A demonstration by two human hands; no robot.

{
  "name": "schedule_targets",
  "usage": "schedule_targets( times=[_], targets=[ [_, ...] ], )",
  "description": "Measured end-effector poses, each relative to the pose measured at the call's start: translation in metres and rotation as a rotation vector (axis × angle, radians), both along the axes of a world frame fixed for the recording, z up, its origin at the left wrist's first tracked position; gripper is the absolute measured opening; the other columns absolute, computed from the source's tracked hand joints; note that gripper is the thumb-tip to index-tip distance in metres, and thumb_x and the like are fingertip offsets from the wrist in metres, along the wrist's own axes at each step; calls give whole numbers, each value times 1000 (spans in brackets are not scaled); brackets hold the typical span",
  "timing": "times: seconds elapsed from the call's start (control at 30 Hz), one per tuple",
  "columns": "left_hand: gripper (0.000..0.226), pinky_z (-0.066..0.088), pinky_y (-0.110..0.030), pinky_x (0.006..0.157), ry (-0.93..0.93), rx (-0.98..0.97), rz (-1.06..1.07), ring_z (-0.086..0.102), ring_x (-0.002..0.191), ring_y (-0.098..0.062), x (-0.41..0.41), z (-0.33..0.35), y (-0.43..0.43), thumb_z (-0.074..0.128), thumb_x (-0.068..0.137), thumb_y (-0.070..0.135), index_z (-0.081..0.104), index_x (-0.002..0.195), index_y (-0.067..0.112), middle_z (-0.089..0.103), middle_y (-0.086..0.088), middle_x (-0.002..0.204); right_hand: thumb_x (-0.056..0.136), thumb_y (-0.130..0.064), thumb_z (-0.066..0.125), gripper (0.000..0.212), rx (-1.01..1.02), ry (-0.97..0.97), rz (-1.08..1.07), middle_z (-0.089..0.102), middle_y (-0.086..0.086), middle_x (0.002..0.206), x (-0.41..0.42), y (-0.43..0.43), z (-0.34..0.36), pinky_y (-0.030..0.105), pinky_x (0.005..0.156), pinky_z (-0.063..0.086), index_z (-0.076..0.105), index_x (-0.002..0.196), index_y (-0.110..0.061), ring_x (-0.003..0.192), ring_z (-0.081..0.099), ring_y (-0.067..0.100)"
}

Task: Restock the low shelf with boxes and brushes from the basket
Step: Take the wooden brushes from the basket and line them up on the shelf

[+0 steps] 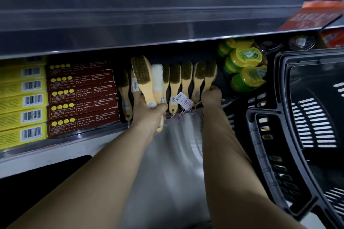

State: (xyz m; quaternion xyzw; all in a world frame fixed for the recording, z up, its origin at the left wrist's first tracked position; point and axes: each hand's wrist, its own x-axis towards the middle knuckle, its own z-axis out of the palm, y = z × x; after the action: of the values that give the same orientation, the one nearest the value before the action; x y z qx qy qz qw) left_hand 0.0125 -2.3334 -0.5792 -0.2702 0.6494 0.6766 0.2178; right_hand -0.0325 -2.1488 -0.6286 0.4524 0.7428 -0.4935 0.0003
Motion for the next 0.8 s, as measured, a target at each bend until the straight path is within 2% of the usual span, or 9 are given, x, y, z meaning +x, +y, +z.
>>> schedule_targets(
  times=[0.1,0.17,0.33,0.4,0.53,0.63,0.67,0.73,0.8],
  targets=[
    [22,38,-11,32,44,-14,13,58,60,-7,-1,2,0,65,82,9,53,91,24,62,4,73,90,5,43,29,93,-16,97,64,21,111,0,5,-5,16,61,33,60,113,5,92,57,23],
    [23,37,-9,32,64,-21,20,57,62,-5,-1,1,1,66,82,10,54,98,22,61,6,75,92,0,43,29,136,-26,117,64,19,113,1,10,-6,16,61,33,60,115,1,95,57,23],
    [20,39,-9,38,61,-42,0,56,62,-4,0,-1,2,68,82,11,56,93,22,61,8,74,88,-12,53,34,176,-35,18,62,25,117,5,19,-9,37,91,44,56,117,6,112,56,36],
    [20,41,-15,44,51,-49,-11,56,63,-3,2,-2,3,68,82,12,54,84,27,61,8,75,88,-10,56,34,157,-33,44,62,23,118,8,18,-11,40,97,45,57,119,4,113,56,35],
    [22,45,-20,56,23,-49,-7,57,69,-11,4,-4,4,68,81,17,51,77,31,61,6,77,91,-5,48,28,148,-16,131,66,18,113,12,16,-13,40,94,48,62,115,-1,107,60,33],
    [17,55,-48,66,-26,-13,7,57,73,-20,4,-3,5,63,82,19,52,76,31,60,1,79,94,-10,47,33,204,-60,161,56,21,126,13,16,-12,40,99,43,57,124,-4,115,53,35],
    [17,55,-48,67,-21,-8,24,57,73,-20,3,-3,7,62,82,18,52,74,30,60,2,77,95,-12,47,33,270,-82,178,51,21,130,15,15,-11,38,101,41,56,125,-6,118,49,36],
    [19,52,-30,63,7,-14,46,58,74,-17,3,-2,8,61,83,16,53,73,30,61,6,75,93,-18,50,28,398,-67,257,49,21,126,23,9,-6,36,99,38,62,118,-13,116,46,37],
    [19,45,-22,59,28,-18,43,58,72,-13,3,-2,9,60,83,15,53,74,30,61,7,74,87,-28,60,24,468,-34,426,52,15,120,34,-3,-1,33,95,38,66,108,-19,111,46,34]
  ],
)
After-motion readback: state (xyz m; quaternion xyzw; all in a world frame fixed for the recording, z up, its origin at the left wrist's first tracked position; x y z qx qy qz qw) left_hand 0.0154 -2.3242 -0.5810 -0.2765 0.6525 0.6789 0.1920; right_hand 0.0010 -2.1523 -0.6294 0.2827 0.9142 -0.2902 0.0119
